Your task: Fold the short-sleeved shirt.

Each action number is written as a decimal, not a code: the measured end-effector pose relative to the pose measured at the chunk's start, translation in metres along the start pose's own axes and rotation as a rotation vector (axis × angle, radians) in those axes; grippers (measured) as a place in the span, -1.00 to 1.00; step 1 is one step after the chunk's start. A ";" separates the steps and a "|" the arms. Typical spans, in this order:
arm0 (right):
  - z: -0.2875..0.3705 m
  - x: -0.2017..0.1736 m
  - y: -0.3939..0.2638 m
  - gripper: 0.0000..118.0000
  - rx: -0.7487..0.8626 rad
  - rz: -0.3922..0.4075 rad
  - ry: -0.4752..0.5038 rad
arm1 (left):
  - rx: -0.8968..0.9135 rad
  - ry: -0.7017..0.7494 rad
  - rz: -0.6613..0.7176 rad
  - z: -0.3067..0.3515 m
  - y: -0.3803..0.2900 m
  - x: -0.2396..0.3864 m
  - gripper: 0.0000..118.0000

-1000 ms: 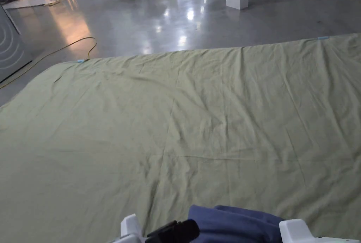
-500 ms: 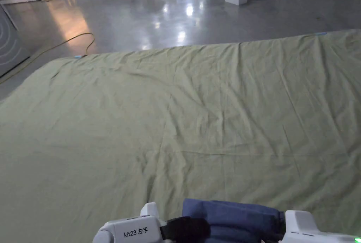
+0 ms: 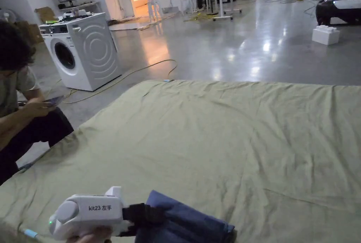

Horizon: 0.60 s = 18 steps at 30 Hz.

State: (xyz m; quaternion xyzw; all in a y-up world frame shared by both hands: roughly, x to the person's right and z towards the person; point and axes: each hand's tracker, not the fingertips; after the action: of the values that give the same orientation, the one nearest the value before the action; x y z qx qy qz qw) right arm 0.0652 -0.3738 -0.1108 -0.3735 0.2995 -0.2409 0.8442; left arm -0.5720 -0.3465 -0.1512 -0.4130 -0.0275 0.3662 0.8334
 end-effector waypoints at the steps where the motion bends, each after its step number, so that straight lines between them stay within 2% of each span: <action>1: -0.003 -0.001 -0.002 -1.00 -0.012 -0.006 -0.009 | 0.014 0.027 0.021 0.007 0.009 -0.011 -0.47; 6: -0.015 0.009 -0.008 -1.00 -0.034 -0.053 0.000 | 0.086 0.160 0.012 -0.001 0.048 -0.062 -0.41; 7: -0.017 0.011 -0.008 -1.00 -0.039 -0.060 0.000 | 0.070 0.151 0.024 -0.009 0.051 -0.066 -0.31; 9: -0.022 0.015 -0.007 -1.00 -0.059 -0.061 -0.020 | 0.056 0.188 0.021 -0.028 0.054 -0.069 0.21; 10: -0.022 0.015 -0.006 -1.00 -0.066 -0.046 -0.042 | 0.033 0.227 -0.010 -0.036 0.059 -0.075 0.32; 11: -0.020 0.014 -0.004 -1.00 -0.074 -0.016 -0.078 | 0.022 0.257 -0.036 -0.041 0.063 -0.070 0.32; 12: -0.016 0.013 -0.002 -1.00 -0.063 0.012 -0.100 | 0.023 0.353 -0.064 -0.040 0.071 -0.058 0.32; 15: 0.000 0.013 0.002 -1.00 -0.031 0.022 -0.094 | 0.080 0.463 -0.338 -0.020 0.063 0.002 0.32; 18: 0.024 0.009 0.011 -1.00 0.062 0.067 -0.121 | 0.172 0.390 -0.510 0.019 0.045 0.073 0.32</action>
State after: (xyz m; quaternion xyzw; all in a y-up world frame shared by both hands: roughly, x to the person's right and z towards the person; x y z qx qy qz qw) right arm 0.0901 -0.3607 -0.1090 -0.3511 0.2525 -0.1987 0.8795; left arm -0.5516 -0.2697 -0.1895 -0.3834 0.0612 0.0608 0.9196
